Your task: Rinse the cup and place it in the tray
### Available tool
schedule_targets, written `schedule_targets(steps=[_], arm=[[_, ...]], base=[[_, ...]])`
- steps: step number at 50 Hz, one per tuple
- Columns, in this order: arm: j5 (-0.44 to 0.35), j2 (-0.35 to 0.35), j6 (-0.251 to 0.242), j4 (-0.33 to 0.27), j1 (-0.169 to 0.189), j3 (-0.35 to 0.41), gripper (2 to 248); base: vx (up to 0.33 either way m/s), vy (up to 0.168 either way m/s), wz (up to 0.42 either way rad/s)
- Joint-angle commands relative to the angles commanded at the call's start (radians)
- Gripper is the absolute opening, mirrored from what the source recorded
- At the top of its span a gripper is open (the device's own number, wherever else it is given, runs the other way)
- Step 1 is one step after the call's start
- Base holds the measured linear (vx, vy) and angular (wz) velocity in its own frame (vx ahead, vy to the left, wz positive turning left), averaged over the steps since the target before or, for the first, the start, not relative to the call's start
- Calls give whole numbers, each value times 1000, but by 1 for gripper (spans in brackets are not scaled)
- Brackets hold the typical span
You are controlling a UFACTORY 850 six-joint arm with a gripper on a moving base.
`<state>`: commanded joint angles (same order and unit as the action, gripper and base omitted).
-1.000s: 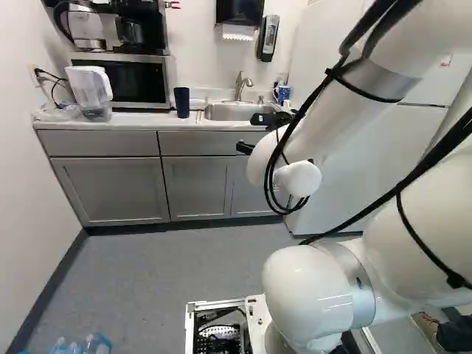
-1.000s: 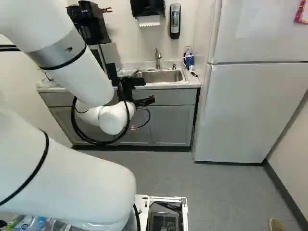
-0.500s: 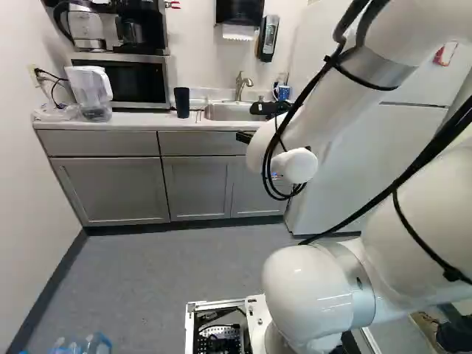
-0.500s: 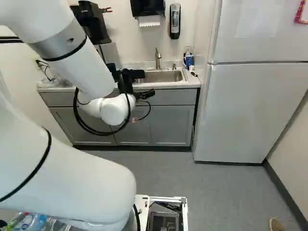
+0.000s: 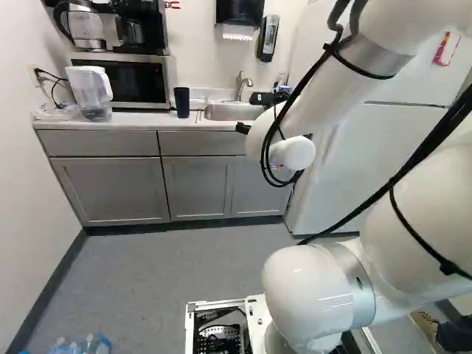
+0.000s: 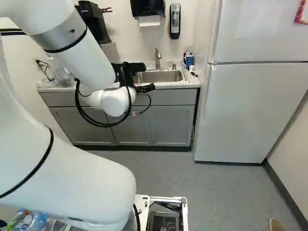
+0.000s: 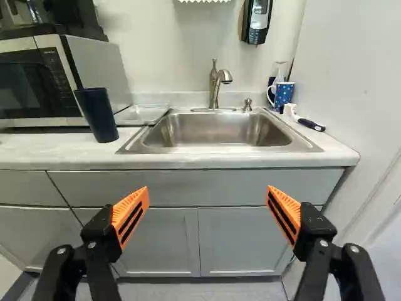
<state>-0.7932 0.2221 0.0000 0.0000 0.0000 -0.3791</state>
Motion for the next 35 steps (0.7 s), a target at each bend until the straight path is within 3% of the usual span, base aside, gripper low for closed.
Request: schedule_targets(steps=[35], arm=[[91,-12,0,0,0,-91,247]], base=[[0,0,0]])
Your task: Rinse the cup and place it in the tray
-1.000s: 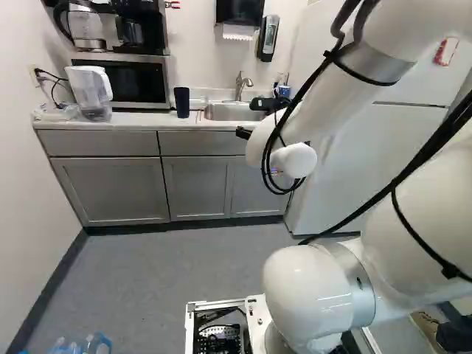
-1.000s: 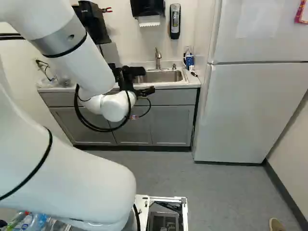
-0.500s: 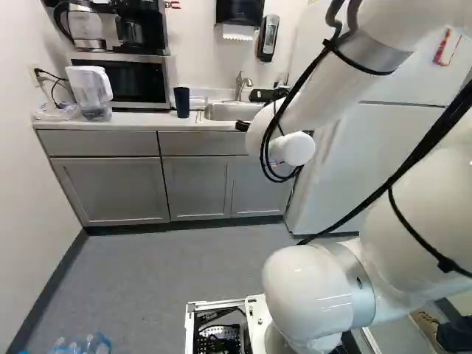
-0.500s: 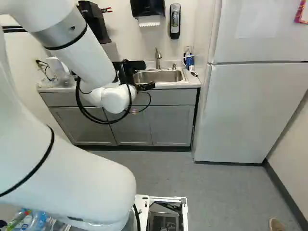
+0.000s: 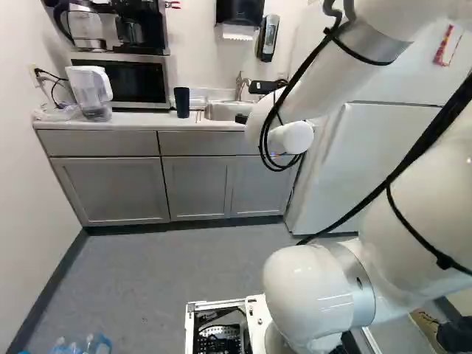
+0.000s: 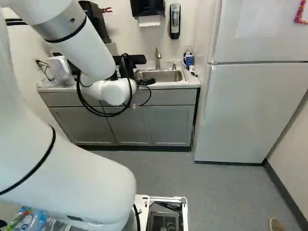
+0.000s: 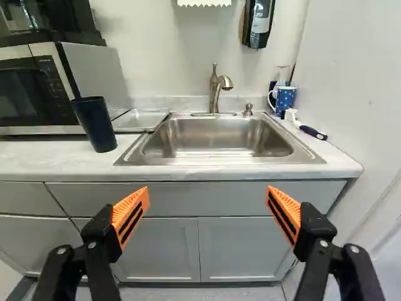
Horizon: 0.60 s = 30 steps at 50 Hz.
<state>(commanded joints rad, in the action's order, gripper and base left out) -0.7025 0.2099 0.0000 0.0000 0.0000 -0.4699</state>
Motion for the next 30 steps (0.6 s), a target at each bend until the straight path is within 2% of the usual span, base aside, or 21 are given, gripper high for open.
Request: schedule_targets(steps=[30], arm=[[63,7,0,0,0,-61,247]], base=[[0,0,0]])
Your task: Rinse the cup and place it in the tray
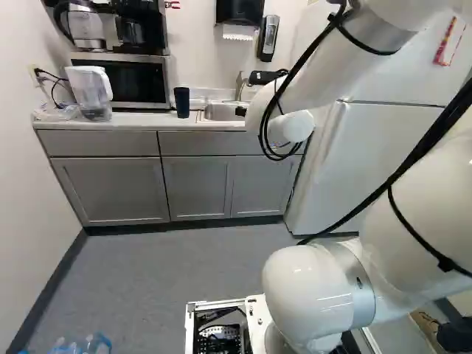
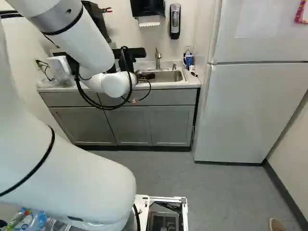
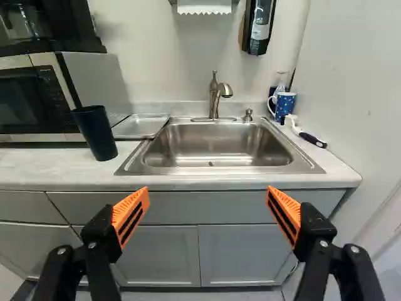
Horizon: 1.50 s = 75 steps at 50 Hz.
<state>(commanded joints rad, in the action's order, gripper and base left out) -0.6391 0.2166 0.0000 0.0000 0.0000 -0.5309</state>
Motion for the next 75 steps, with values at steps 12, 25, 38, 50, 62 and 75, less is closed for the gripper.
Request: schedule_targets(steps=[12,25,38,50,62,75], arm=[[16,1,0,0,0,-26,247],[31,0,0,0,0,-54,247],[44,-1,0,0,0,-84,247],[58,-4,0,0,0,-112,247],[76,-8,0,0,0,-141,247],[99,-13,0,0,0,-173,247]], base=[[0,0,0],[0,0,0],[0,0,0],[0,0,0],[0,0,0],[0,0,0]])
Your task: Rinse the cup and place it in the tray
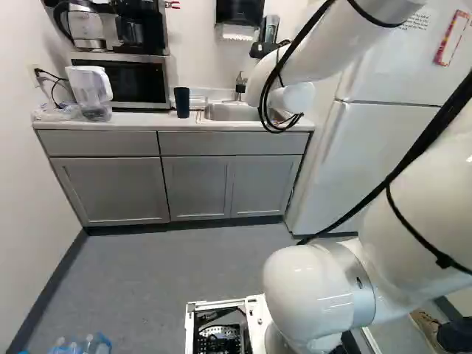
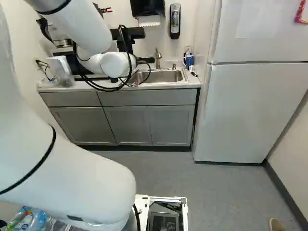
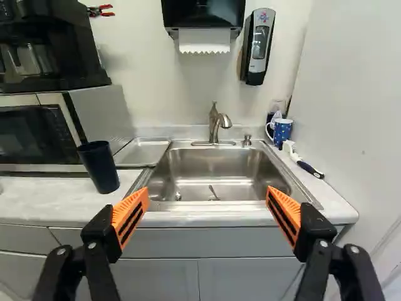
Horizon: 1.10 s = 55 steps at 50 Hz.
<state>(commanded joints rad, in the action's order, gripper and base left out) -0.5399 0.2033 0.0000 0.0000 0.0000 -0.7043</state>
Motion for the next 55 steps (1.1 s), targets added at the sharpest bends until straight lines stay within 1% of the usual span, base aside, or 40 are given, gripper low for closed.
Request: schedule_targets(steps=[55], arm=[[113,-31,0,0,0,-143,247]], base=[[0,0,0]])
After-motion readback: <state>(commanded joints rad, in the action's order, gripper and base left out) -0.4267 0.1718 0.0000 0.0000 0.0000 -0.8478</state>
